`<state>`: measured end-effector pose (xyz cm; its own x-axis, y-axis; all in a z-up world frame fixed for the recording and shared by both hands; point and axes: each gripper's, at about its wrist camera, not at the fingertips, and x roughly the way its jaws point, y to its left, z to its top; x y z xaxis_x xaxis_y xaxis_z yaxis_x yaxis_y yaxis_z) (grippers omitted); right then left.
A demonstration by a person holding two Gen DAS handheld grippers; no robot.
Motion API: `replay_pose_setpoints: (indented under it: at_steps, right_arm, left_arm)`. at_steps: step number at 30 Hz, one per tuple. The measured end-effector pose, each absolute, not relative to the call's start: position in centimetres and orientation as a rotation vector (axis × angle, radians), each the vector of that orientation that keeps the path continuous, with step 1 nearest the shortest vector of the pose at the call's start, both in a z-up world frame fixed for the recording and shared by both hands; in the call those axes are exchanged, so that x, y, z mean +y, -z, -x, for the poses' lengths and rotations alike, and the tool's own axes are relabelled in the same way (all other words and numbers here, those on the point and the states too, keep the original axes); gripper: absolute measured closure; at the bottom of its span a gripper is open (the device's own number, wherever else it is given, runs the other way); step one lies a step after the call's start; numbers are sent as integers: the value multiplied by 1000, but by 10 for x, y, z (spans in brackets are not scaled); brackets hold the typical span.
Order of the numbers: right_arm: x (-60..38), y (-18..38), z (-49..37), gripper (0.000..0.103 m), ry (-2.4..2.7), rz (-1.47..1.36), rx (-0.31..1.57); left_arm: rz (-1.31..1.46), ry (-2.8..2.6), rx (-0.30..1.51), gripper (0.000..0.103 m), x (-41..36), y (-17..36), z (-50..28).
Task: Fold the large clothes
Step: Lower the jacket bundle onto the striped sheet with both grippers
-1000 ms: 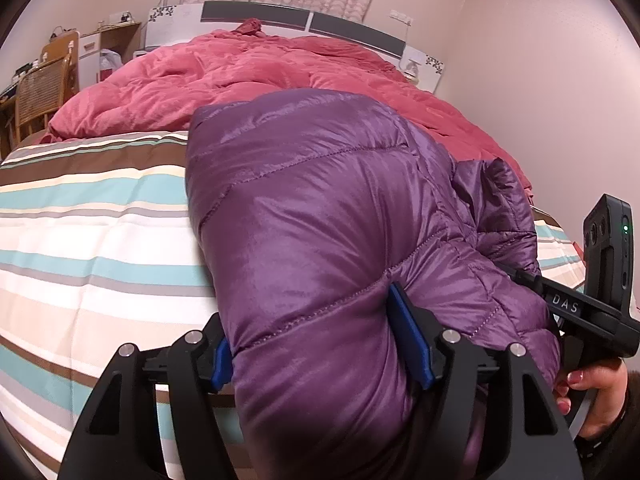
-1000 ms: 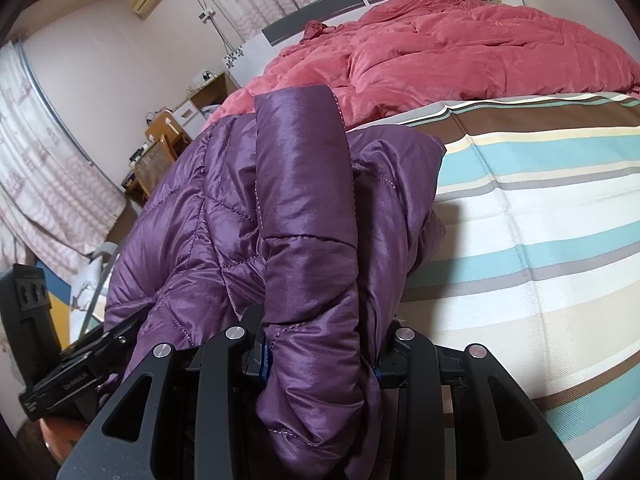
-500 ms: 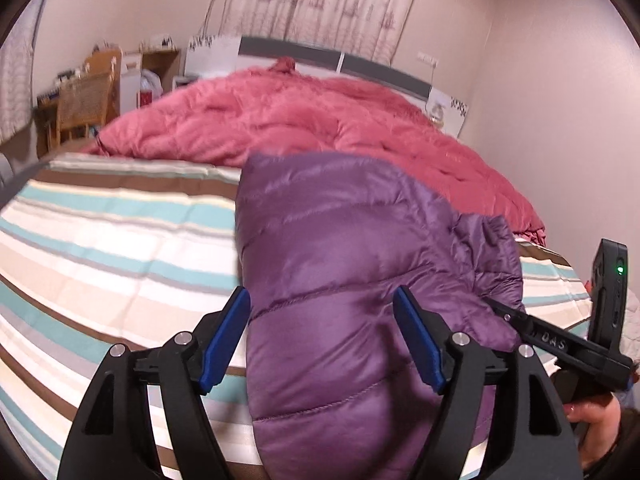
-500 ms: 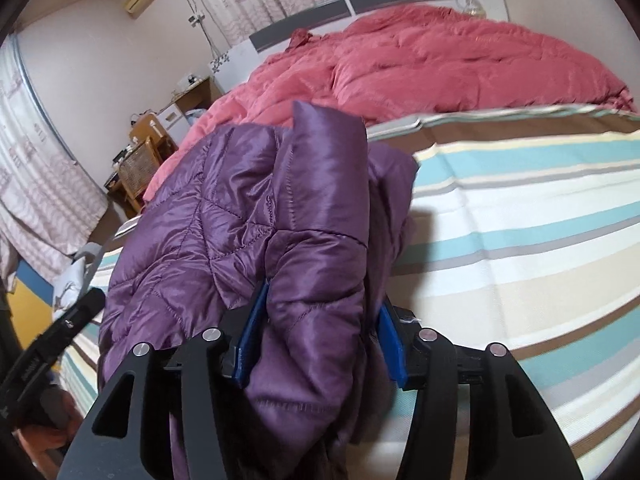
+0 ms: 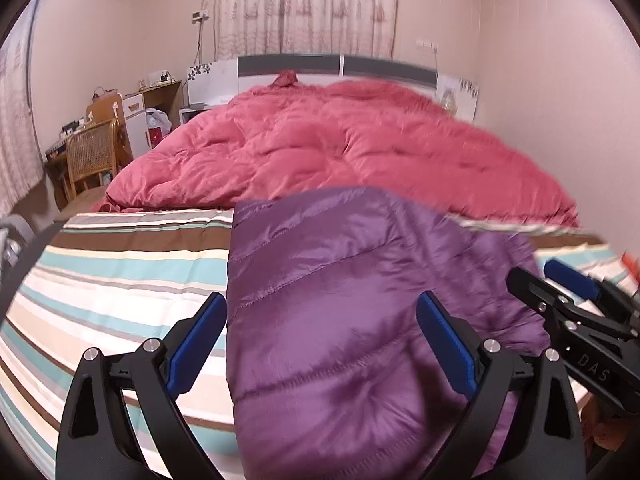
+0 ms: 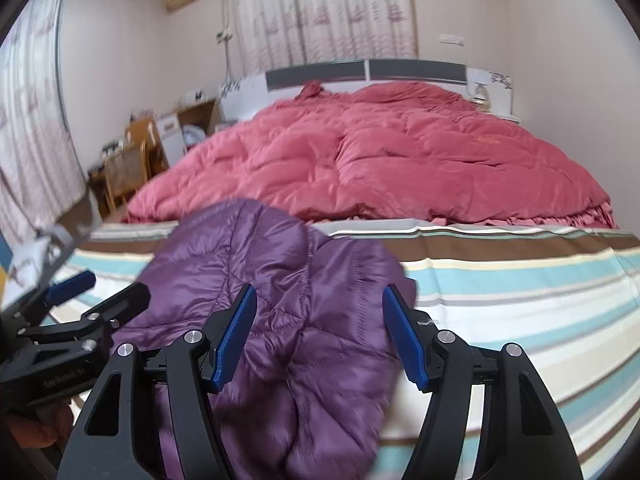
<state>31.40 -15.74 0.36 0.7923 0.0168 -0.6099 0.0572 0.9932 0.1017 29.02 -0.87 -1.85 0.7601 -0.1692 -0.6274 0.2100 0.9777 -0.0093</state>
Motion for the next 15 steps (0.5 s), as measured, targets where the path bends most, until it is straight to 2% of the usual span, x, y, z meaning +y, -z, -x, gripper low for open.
replay_pose_setpoints:
  at_steps: [4, 7, 15]
  right_arm:
    - [-152, 25, -337, 38, 51, -59, 734]
    - [-156, 49, -335, 38, 32, -47, 761]
    - [-164, 73, -336, 38, 41, -116, 785]
  left_arm:
    - [-154, 198, 730, 7, -17, 48, -304]
    - [-96, 233, 733, 6, -9, 59, -301]
    - [-106, 232, 736, 5, -15, 78, -299]
